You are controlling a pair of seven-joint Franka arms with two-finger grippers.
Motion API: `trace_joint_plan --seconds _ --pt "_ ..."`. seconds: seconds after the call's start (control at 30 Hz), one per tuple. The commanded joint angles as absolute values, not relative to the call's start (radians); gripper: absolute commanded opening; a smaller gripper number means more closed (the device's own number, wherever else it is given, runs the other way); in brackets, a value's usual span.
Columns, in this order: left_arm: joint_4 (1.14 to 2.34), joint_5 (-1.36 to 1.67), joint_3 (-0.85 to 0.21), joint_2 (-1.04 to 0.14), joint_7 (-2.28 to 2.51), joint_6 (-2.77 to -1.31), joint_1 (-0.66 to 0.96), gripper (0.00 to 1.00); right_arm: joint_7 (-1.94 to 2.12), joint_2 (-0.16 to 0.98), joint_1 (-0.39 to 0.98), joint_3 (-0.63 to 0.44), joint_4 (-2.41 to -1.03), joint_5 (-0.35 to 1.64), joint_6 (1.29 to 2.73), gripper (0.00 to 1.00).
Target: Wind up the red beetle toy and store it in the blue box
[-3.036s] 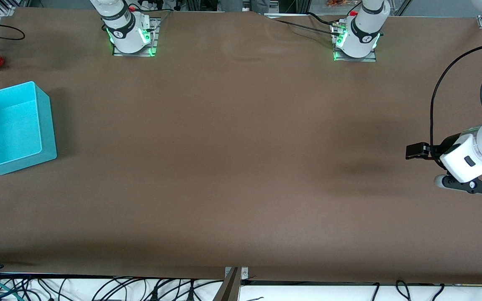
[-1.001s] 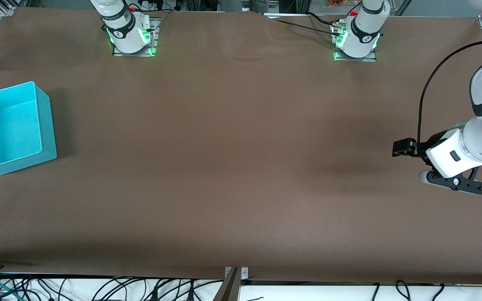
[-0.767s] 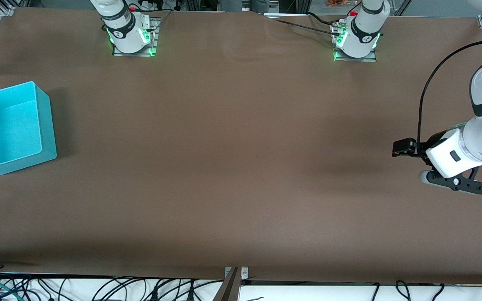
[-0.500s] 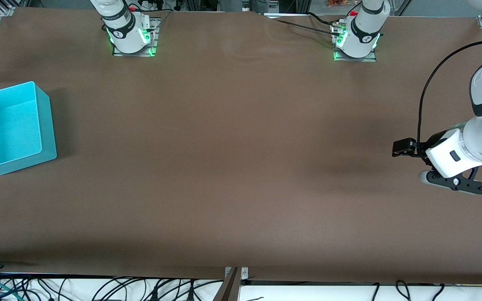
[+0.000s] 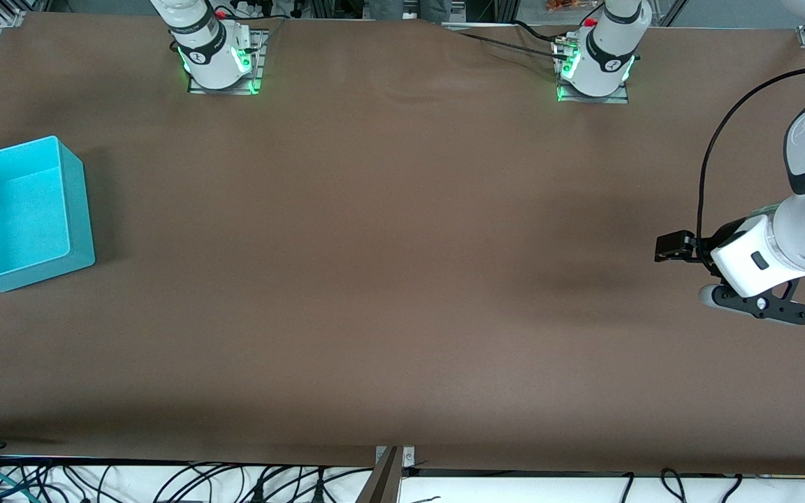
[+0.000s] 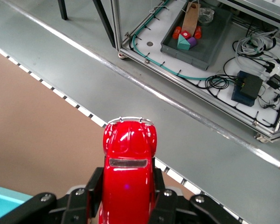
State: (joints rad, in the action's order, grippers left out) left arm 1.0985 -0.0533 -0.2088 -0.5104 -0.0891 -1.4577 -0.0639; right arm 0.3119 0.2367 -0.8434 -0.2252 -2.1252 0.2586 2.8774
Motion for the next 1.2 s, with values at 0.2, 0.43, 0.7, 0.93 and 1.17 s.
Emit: trace_joint_plan --seconds 0.2,0.43,0.7,0.93,1.17 --pt "1.089 -0.032 -0.202 -0.503 -0.112 -1.457 -0.064 1.0 0.373 0.219 -0.831 -0.206 -2.077 0.264 2.725 0.0" --pt "1.089 -0.032 -0.202 -0.503 -0.112 -1.457 -0.064 1.0 0.391 0.219 -0.83 -0.186 -1.991 0.264 2.571 0.0" --pt "1.089 -0.032 -0.202 -0.503 -0.112 -1.457 -0.067 1.0 0.48 0.219 -0.81 -0.167 -1.956 0.265 2.477 0.0" --pt "1.089 -0.032 -0.201 -0.505 -0.112 -1.457 -0.071 1.0 0.665 0.204 -0.753 -0.167 -1.965 0.27 2.438 0.0" --pt "1.089 -0.032 -0.201 -0.505 -0.112 -1.457 -0.072 1.0 0.847 0.206 -0.677 -0.169 -1.963 0.285 2.413 0.0"
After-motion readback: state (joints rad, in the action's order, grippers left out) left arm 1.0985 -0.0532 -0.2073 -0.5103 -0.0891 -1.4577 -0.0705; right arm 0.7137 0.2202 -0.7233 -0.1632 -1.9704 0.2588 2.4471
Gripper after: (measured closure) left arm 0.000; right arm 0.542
